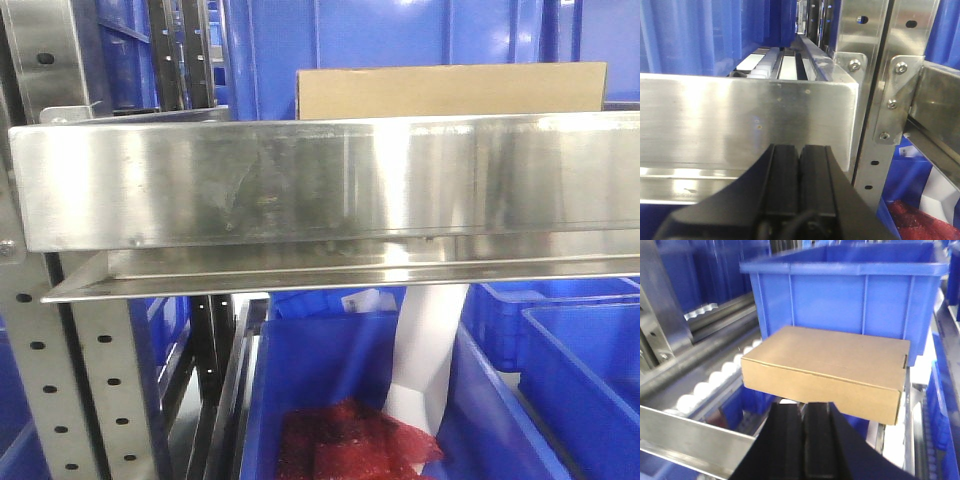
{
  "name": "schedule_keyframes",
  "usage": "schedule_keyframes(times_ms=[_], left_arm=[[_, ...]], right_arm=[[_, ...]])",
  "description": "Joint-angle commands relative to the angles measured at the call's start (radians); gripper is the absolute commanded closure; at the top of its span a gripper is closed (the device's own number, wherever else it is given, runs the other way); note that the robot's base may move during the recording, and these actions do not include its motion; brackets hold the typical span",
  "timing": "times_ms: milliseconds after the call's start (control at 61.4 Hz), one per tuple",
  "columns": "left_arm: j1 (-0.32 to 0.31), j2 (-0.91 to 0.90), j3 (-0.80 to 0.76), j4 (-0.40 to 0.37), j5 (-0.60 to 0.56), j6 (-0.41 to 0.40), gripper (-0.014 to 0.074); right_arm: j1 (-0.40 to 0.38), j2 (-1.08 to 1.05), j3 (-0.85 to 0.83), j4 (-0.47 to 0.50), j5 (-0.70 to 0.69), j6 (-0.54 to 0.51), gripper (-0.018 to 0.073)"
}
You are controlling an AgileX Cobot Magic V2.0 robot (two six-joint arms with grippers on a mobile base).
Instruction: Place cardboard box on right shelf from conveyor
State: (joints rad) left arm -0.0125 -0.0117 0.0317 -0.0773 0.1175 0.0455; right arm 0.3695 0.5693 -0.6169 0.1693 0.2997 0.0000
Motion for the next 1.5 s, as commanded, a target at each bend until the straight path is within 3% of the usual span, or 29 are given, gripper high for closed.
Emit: schedule_keyframes(times_ms=[0, 635, 733, 1173, 1483], left_arm=[[0.001, -0.015, 0.01, -0.006, -0.087, 0.0, 0.0713], [0.001, -0.015, 0.01, -0.006, -0.087, 0.0, 0.0713], [0.001, -0.015, 0.01, -0.006, -0.087, 0.0, 0.0713], [0.001, -0.015, 0.01, -0.006, -0.087, 0.0, 0.0713], [0.001, -0.015, 0.01, -0.006, -0.087, 0.0, 0.0713]], right_arm=[[-0.004, -0.03, -0.009, -0.01, -0.087, 0.012, 0.05], [-0.004, -0.034, -0.005, -0.01, -0.076, 0.012, 0.05], [-0.014, -0.056, 0.011, -0.063, -0.097, -0.005, 0.05], [-0.327, -0.365, 0.368, -0.075, -0.235, 0.0, 0.05], [-0.345, -0.583, 0.571, -0.087, -0.276, 0.0, 0.05]])
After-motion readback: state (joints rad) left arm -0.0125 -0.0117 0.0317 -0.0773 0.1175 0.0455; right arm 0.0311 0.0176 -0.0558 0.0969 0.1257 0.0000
